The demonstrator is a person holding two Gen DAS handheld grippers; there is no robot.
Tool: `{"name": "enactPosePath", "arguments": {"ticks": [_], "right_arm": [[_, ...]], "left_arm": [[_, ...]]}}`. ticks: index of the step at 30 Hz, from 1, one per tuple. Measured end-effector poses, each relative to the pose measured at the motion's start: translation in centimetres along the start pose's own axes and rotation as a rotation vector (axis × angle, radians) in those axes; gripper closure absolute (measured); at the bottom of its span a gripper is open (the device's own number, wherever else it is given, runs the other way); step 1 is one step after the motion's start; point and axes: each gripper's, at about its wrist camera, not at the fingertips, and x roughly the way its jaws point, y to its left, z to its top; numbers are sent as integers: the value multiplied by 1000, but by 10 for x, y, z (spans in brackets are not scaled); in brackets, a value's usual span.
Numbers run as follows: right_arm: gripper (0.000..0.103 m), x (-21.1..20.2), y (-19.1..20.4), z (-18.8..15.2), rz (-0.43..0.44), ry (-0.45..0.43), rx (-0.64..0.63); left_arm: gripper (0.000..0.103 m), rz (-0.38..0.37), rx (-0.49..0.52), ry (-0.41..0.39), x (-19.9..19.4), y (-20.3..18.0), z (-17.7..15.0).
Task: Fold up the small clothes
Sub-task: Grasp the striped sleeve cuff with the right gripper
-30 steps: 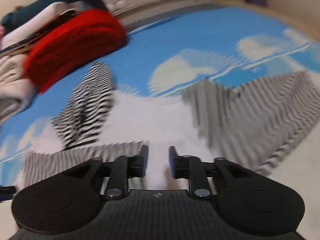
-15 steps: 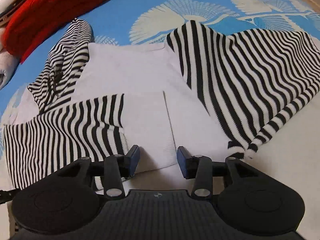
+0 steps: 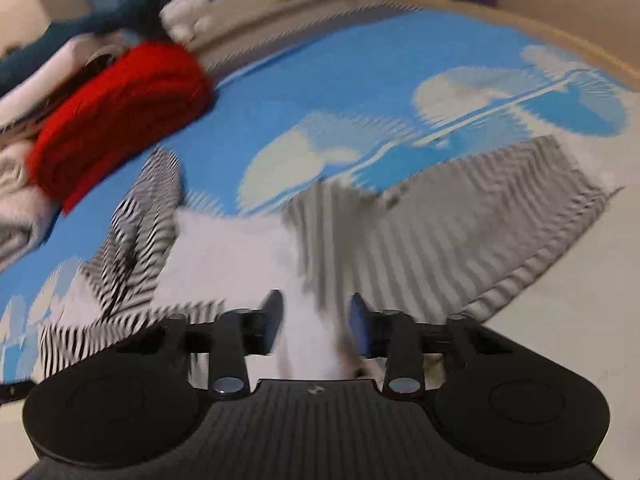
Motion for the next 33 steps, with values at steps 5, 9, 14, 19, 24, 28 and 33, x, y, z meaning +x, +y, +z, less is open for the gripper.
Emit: {"name": "enactPosePath", "arguments": {"ticks": [5,9,14,19,24,28,33], "right_arm": [[99,-12,-66,19,-67,-81,103],[97,-10,-124,32,-148,-120,213],[88,13,-189,43,-217,-120,328],[57,42,-219,46,-246,-103,430],[57,63,-221,48,-252,-116,441],[98,63,-210,53,-277,-157,427],[99,19,-161,73,-275,-231,380]], "left_arm": [[52,-12,24,10,7,-15,-5],[52,1,22,18,12,-13,-6],[52,-4,29,21,14,-13,-4],[52,3,27,23,16,-9,-3],[52,12,22,23,15,-1,-1],[52,15,10,17,12,7,1],[52,-1,-39,0,3,22,8]]}}
